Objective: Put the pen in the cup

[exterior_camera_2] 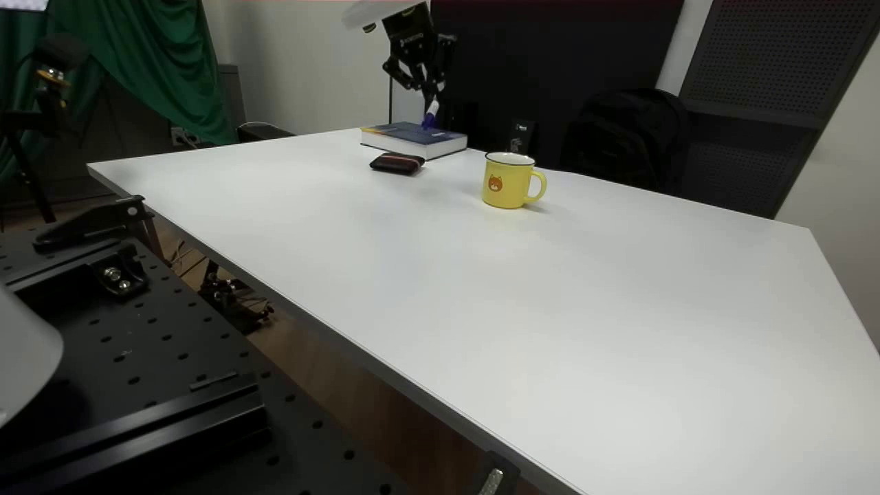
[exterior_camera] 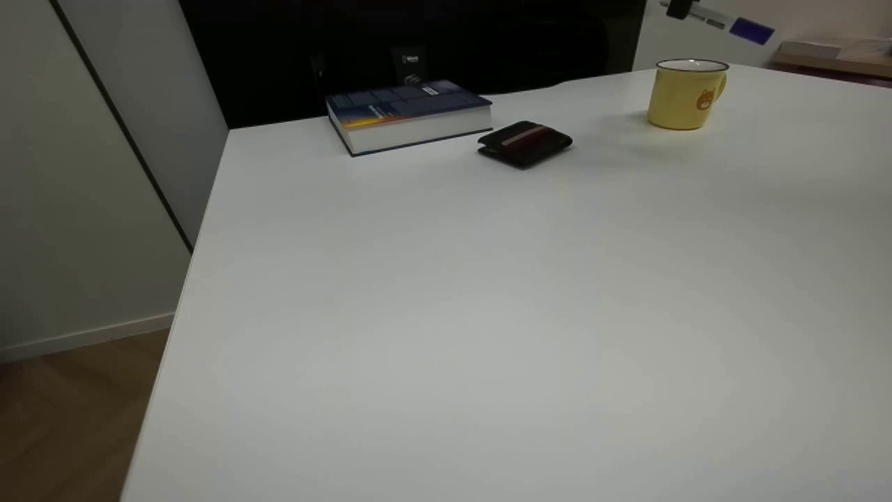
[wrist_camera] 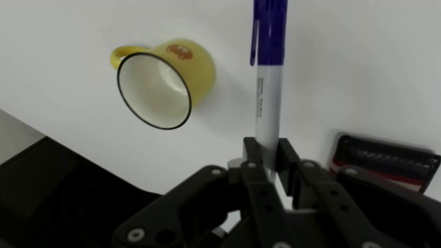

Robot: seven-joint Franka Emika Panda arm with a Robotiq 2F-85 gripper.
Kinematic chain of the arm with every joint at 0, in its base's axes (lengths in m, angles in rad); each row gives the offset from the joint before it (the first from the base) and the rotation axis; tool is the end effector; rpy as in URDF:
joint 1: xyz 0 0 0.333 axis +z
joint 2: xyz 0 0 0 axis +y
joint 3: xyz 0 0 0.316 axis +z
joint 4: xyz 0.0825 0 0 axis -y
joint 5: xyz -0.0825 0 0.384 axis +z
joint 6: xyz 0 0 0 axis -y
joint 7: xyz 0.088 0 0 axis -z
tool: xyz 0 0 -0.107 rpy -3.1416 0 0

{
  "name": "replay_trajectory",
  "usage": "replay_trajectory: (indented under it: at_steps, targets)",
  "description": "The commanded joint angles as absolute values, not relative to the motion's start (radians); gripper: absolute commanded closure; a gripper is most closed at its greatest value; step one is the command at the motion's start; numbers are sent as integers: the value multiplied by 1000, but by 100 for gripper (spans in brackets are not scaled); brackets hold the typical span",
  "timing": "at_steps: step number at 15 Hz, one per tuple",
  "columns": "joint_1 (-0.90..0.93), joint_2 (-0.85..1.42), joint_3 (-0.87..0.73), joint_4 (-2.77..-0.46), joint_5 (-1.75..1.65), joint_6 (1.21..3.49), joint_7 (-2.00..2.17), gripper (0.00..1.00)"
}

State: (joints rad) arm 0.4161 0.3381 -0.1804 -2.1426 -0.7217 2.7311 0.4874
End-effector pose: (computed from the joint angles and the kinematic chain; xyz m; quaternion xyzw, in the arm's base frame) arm 0.5653 0.1635 0.2652 0.9524 0.1932 0.1775 0.1552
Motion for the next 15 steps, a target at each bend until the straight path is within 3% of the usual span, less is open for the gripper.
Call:
replay_trajectory:
  at_steps: [1,10,15]
  targets:
    - [493,298,-309,-2138,-941,2785,755,96]
    - [612,362,-555,-1995,-1310,2837,1371,96]
    - [592,443,-563,-1987,-1345,2826,1606,96]
